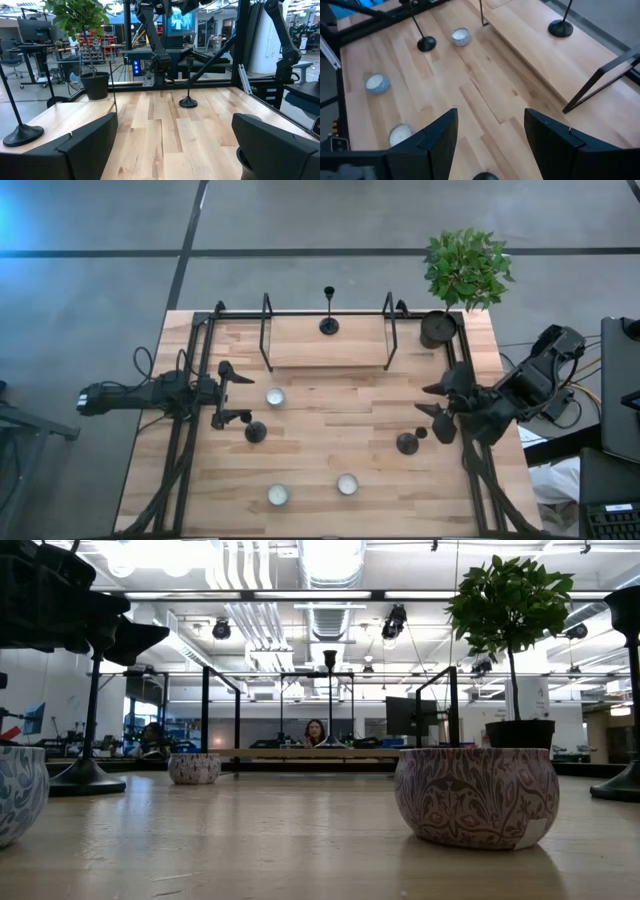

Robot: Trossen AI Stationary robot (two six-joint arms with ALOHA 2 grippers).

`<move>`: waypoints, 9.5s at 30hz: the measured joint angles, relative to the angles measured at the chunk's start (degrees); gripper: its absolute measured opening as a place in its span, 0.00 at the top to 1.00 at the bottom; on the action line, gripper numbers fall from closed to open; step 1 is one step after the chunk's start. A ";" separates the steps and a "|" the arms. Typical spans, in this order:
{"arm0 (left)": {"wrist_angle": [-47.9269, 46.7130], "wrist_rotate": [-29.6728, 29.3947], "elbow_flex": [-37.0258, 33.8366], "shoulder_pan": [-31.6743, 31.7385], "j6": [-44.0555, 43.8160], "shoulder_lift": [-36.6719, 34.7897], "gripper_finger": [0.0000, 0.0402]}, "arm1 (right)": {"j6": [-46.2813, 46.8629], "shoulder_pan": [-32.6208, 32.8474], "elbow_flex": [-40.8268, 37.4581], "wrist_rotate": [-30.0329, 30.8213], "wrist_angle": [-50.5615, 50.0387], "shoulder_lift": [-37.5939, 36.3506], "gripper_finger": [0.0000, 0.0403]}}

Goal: Pick & Place candle stick holders
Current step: Put the right black candle holder on the shelf

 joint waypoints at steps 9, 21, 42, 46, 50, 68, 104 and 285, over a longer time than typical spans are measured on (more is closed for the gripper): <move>0.00 -0.02 0.00 0.00 0.00 0.00 0.01 | 6.95 4.65 -1.74 6.08 -0.96 2.67 0.46; 0.00 -0.02 0.00 -0.02 0.00 0.00 0.01 | 12.12 7.87 -1.67 7.27 -0.92 3.72 0.46; 0.00 0.00 0.00 -0.05 0.00 0.00 0.01 | 18.26 16.00 3.16 10.02 -0.81 9.44 0.71; 0.00 -0.02 0.00 -0.04 0.00 0.00 0.01 | 20.29 18.04 4.29 9.34 -0.99 10.71 0.78; 0.00 -0.02 0.00 -0.04 0.00 0.00 0.01 | 23.49 20.03 5.12 7.24 -1.20 12.61 0.86; 0.00 -0.02 0.00 0.00 0.00 0.00 0.01 | 50.52 30.58 5.32 0.06 -9.95 25.28 0.98; 0.00 0.00 0.00 -0.04 0.00 0.00 0.01 | 55.73 27.92 -10.72 -6.39 9.99 45.42 0.98; 0.00 -0.02 0.00 -0.04 0.00 0.00 0.01 | 36.50 20.14 -22.86 14.17 7.36 16.36 0.98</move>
